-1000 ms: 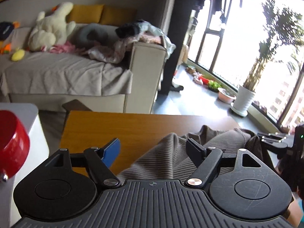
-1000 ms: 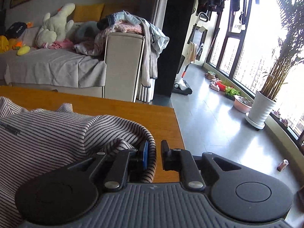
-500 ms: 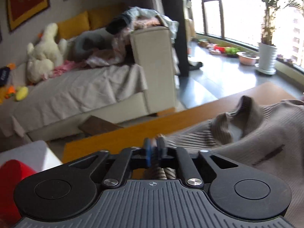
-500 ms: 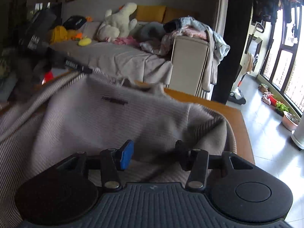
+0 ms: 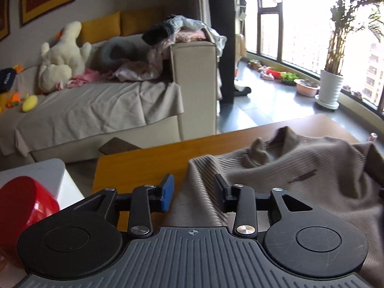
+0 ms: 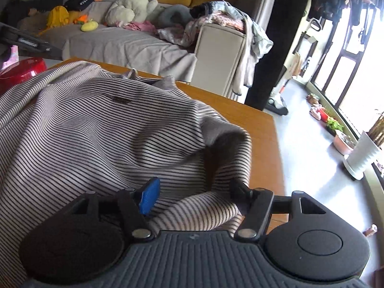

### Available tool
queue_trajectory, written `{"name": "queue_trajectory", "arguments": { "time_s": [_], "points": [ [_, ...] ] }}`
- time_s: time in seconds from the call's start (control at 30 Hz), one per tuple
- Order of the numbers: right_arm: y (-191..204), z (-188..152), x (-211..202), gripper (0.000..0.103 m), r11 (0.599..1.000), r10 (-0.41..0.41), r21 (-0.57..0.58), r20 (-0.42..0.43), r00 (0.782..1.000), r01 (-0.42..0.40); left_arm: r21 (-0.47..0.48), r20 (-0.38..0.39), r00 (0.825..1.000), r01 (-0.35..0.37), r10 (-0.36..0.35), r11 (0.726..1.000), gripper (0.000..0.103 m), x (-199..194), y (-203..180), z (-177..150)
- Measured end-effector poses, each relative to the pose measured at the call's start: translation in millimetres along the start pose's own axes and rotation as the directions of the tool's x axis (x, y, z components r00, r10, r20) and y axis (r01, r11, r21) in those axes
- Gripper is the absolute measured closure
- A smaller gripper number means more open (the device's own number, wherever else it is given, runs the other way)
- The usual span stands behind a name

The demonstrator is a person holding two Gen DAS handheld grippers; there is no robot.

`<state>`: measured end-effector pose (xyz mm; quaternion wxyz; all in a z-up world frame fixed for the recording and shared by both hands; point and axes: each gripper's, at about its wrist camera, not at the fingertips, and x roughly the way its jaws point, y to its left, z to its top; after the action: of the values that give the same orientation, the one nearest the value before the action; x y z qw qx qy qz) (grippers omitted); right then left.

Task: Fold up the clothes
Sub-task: 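Lift the sweater with both tools and shake it open over the table, then lay the sweater flat on the table and open both tools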

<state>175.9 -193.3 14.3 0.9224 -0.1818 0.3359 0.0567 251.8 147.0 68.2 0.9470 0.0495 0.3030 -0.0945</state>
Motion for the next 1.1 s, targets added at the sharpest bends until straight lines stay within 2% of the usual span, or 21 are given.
{"name": "queue_trajectory", "arguments": {
  "time_s": [0.07,0.1,0.13,0.2,0.23,0.33,0.43,0.53,0.57,0.6,0.63,0.7,0.77,0.83,0.9,0.93,1.0,1.07,1.1],
  "points": [
    [-4,-10,-7,0.037,0.984,-0.166,-0.067,-0.012,0.986,0.164,0.006,-0.004,0.998,0.062,-0.062,0.998,0.041,-20,-14,-13],
    [-6,-17,-15,0.037,0.975,-0.206,-0.085,-0.004,0.978,0.205,0.023,-0.007,0.997,0.08,-0.08,0.997,0.038,-30,-23,-22],
    [-9,-22,-25,0.038,0.98,-0.187,-0.066,0.002,0.982,0.187,0.049,-0.012,0.996,0.089,-0.089,0.995,0.031,-40,-33,-32],
    [-13,-33,-59,0.038,1.0,0.0,-0.004,0.045,0.999,0.001,0.107,-0.023,0.996,0.091,-0.089,0.99,0.024,-57,-50,-50],
    [-10,-40,-76,0.038,0.996,0.085,-0.009,0.069,0.994,-0.084,0.135,-0.027,0.996,0.088,-0.086,0.987,0.021,-65,-59,-59],
    [23,-65,-111,0.039,0.967,0.192,-0.183,0.073,0.979,-0.176,0.18,-0.037,0.994,0.109,-0.104,0.977,0.012,-90,-76,-85],
    [47,-92,-123,0.041,0.932,0.229,-0.293,0.023,0.973,-0.212,0.19,-0.045,0.99,0.14,-0.134,0.972,0.008,-112,-90,-108],
    [57,-111,-119,0.042,0.942,0.167,-0.306,0.065,0.984,-0.14,0.186,-0.04,0.984,0.179,-0.174,0.966,0.008,-130,-102,-129],
    [59,-112,-116,0.045,0.95,0.149,-0.29,0.089,0.985,-0.117,0.189,-0.036,0.98,0.197,-0.193,0.962,0.007,-136,-106,-136],
    [59,-108,-112,0.058,0.961,0.137,-0.254,0.107,0.985,-0.106,0.193,-0.037,0.977,0.213,-0.21,0.958,0.007,-139,-110,-141],
    [59,-103,-109,0.098,0.972,0.126,-0.214,0.121,0.985,-0.098,0.197,-0.038,0.973,0.229,-0.226,0.953,0.007,-142,-115,-146],
    [50,-83,-115,0.099,0.989,0.104,-0.125,0.204,0.974,-0.079,0.207,-0.049,0.969,0.249,-0.244,0.946,0.007,-145,-126,-151],
    [33,-59,-132,0.099,0.994,0.105,-0.057,0.284,0.953,-0.093,0.246,-0.052,0.966,0.259,-0.254,0.934,0.005,-147,-136,-156],
    [19,-41,-149,0.099,0.995,0.098,-0.017,0.347,0.933,-0.098,0.298,-0.039,0.979,0.203,-0.201,0.933,0.005,-144,-141,-159],
    [14,-32,-157,0.099,0.997,0.078,-0.033,0.367,0.927,-0.071,0.322,0.007,0.997,0.072,-0.078,0.944,0.005,-135,-137,-156],
    [13,-32,-158,0.099,0.997,0.067,-0.046,0.363,0.929,-0.054,0.305,0.028,1.0,-0.001,-0.008,0.952,0.005,-129,-129,-152],
    [14,-39,-152,0.099,0.998,0.052,-0.06,0.332,0.942,-0.034,0.243,0.037,0.994,-0.105,0.099,0.964,0.005,-118,-107,-143],
    [16,-54,-142,0.098,0.998,0.045,-0.045,0.297,0.954,-0.033,0.172,0.024,0.981,-0.193,0.191,0.966,0.004,-106,-80,-134],
    [18,-62,-138,0.096,0.999,0.042,-0.035,0.279,0.959,-0.033,0.144,0.011,0.982,-0.186,0.187,0.972,0.004,-104,-71,-132]
  ]
}}
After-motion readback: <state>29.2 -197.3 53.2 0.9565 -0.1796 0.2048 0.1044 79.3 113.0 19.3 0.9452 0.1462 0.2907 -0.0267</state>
